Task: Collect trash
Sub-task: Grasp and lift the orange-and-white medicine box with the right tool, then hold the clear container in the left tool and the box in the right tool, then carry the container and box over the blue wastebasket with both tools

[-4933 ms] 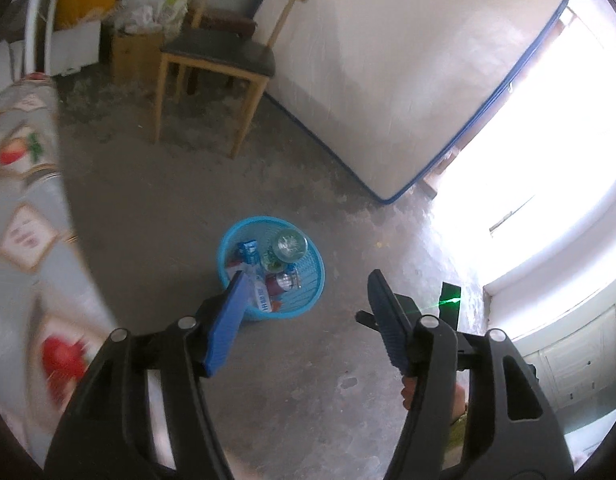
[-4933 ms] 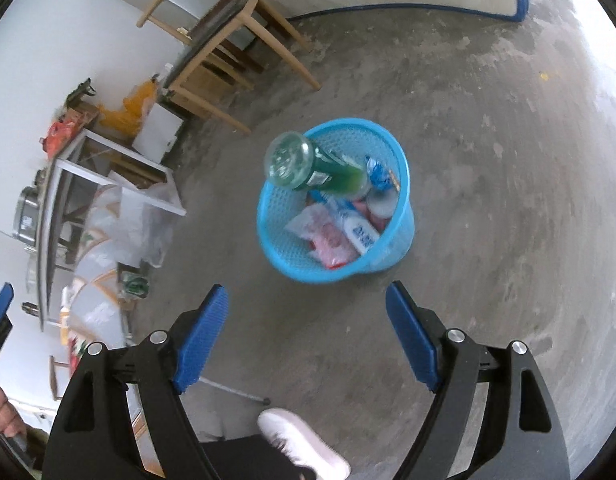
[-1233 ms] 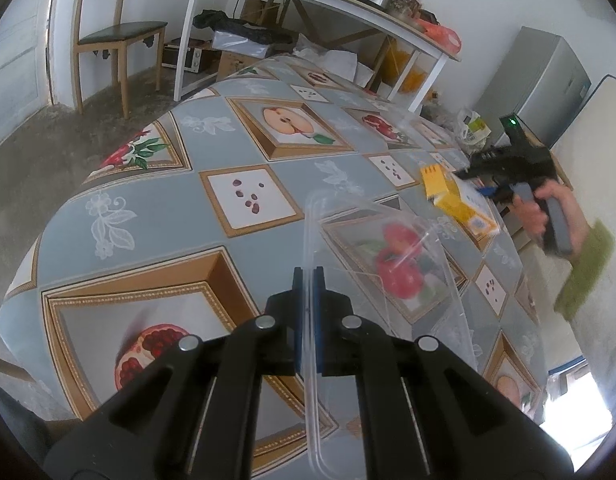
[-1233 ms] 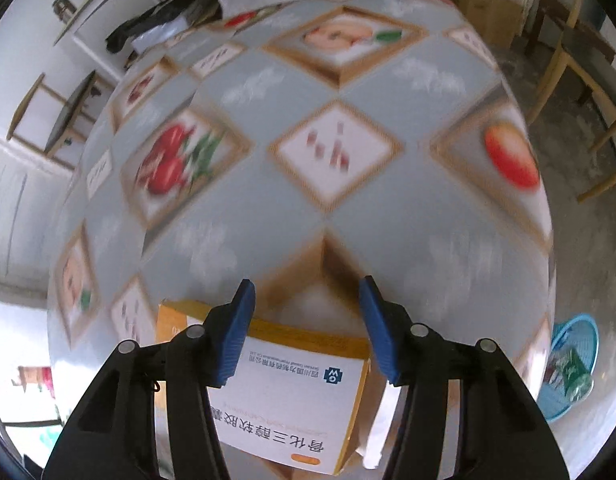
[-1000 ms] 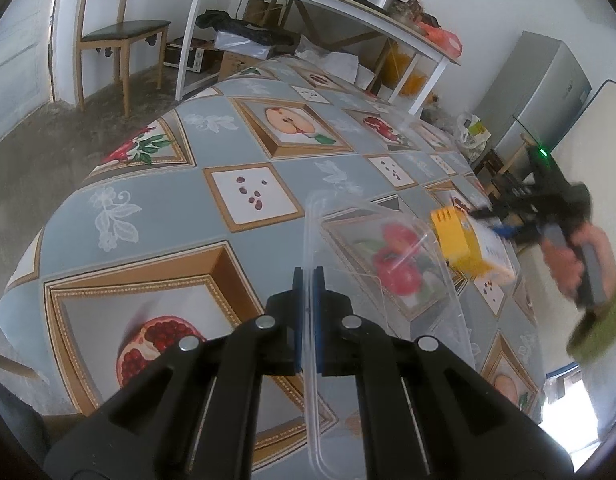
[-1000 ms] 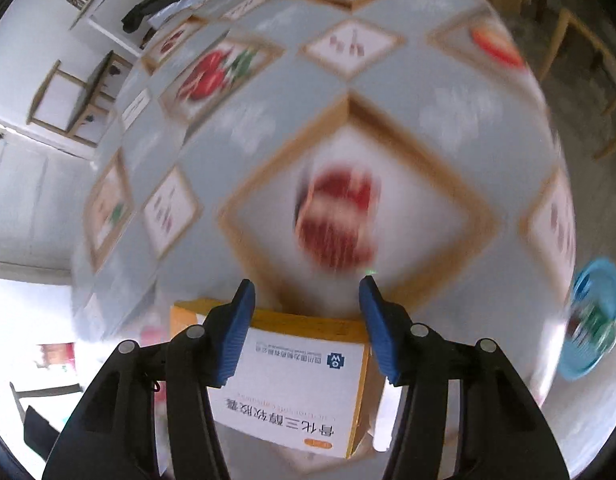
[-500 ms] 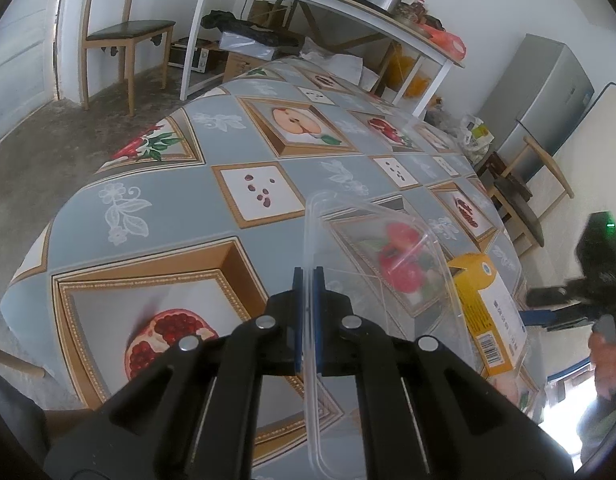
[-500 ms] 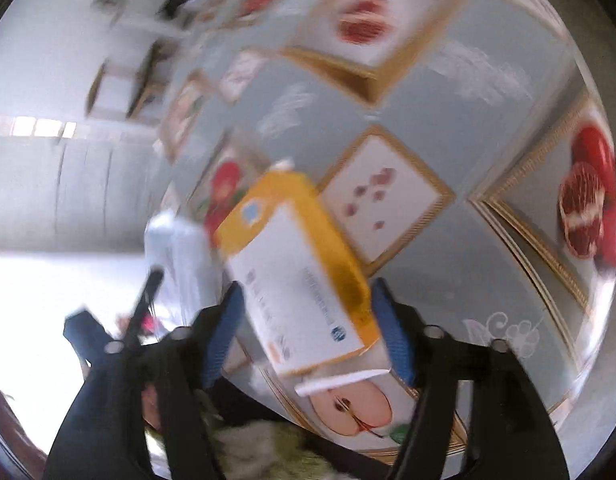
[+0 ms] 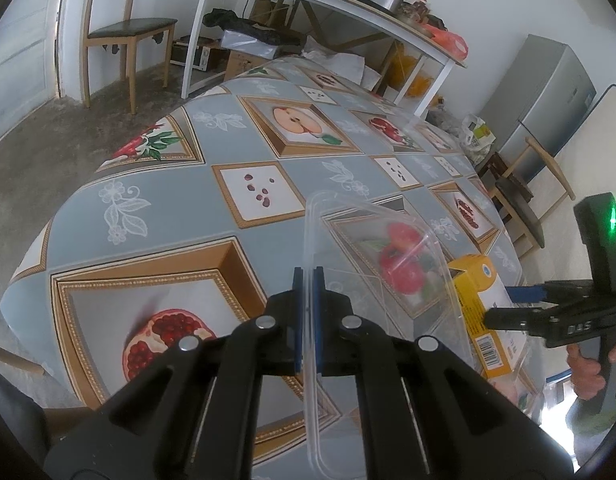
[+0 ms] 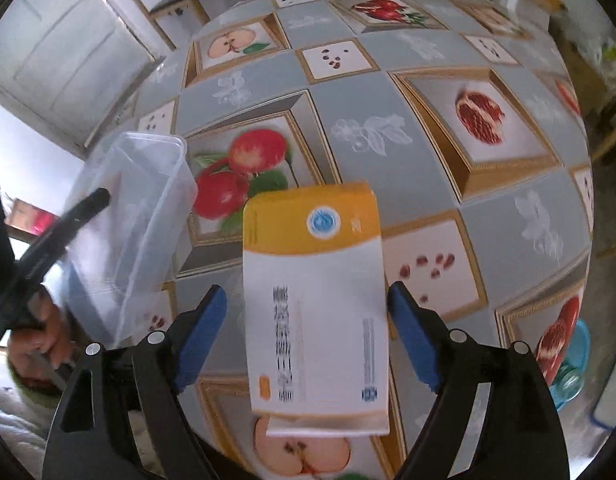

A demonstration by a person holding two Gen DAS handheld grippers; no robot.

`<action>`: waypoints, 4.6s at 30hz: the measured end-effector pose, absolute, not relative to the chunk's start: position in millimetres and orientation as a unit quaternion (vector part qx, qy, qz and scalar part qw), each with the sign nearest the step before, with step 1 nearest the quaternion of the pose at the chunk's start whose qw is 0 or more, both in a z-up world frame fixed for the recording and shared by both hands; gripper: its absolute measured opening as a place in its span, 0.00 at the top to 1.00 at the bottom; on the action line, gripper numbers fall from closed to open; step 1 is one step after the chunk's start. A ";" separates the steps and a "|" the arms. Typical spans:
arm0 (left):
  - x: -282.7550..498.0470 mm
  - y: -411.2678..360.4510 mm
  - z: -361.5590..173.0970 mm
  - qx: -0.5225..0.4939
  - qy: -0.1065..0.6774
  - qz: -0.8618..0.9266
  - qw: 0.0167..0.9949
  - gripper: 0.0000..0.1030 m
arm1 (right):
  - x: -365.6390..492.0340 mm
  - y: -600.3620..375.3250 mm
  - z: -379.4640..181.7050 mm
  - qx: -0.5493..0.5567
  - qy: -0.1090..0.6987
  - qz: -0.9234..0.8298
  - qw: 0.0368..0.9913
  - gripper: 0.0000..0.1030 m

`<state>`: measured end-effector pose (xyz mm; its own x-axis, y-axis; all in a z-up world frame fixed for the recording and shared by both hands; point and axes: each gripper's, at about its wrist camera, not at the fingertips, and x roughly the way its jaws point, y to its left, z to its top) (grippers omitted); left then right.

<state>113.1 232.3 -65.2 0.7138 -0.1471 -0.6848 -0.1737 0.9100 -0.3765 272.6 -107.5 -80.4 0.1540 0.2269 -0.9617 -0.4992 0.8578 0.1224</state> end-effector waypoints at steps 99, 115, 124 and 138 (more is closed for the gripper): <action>91.4 232.6 -38.8 -0.246 0.332 -0.014 0.910 0.98 | 255.8 -116.4 -31.9 -0.062 0.559 0.215 0.799 0.33; 79.6 203.2 -8.1 -0.228 0.316 -0.010 0.921 0.98 | 242.3 -153.2 -4.3 0.004 0.520 0.226 0.824 0.33; 103.5 111.1 47.4 -0.179 0.299 -0.116 0.930 0.98 | 194.7 -308.3 59.1 0.117 0.421 0.111 0.892 0.33; 206.3 -158.0 60.5 -0.084 0.409 -0.339 0.843 0.98 | 62.7 -580.8 -33.0 0.381 0.375 -0.126 0.836 0.33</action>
